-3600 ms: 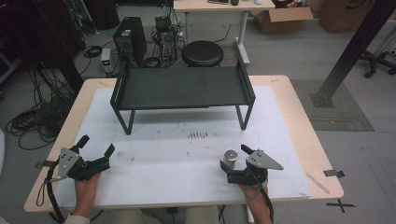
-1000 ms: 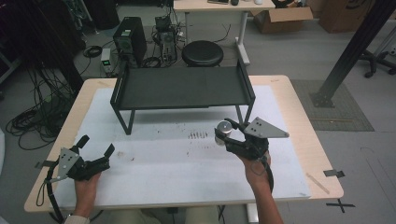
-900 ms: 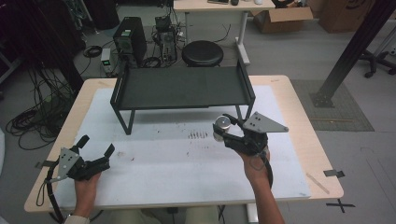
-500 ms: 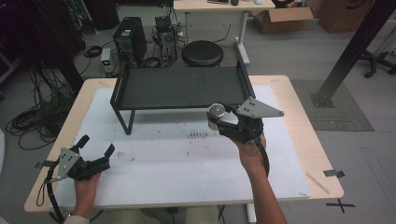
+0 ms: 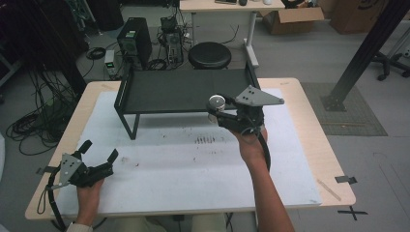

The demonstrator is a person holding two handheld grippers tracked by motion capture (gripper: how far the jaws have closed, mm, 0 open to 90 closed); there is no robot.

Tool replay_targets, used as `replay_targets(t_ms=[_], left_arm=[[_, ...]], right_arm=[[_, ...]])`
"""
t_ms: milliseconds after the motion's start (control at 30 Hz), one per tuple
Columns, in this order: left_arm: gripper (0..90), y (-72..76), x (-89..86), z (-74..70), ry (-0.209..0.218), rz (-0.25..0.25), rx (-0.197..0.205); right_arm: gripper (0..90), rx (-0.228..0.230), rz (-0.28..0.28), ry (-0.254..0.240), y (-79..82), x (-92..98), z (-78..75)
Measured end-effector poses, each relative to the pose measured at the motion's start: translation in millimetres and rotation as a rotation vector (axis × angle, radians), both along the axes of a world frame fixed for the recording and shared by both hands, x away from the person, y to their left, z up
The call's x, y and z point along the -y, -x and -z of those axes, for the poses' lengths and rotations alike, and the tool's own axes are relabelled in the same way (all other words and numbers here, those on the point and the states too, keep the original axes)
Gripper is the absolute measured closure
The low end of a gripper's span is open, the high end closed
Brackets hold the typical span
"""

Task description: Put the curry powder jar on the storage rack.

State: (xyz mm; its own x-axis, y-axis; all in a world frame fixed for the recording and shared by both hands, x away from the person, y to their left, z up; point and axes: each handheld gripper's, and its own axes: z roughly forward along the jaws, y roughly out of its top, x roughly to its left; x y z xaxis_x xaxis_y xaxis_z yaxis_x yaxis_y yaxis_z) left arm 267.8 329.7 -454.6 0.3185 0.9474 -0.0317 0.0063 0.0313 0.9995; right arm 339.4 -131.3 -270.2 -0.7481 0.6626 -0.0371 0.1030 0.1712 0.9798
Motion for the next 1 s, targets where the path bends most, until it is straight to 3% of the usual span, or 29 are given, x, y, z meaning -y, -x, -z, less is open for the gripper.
replay_targets(t_ms=[300,1000], left_arm=[[0.2,0.0,0.4,0.0,-0.004,0.0,-0.001],[0.3,-0.4,1.4,-0.2,-0.013,0.001,-0.004]], right_arm=[[49.2,0.014,0.034,-0.002,-15.1,-6.2,-15.4],[49.2,0.01,0.106,-0.01,-58.8,-17.2,-31.7]])
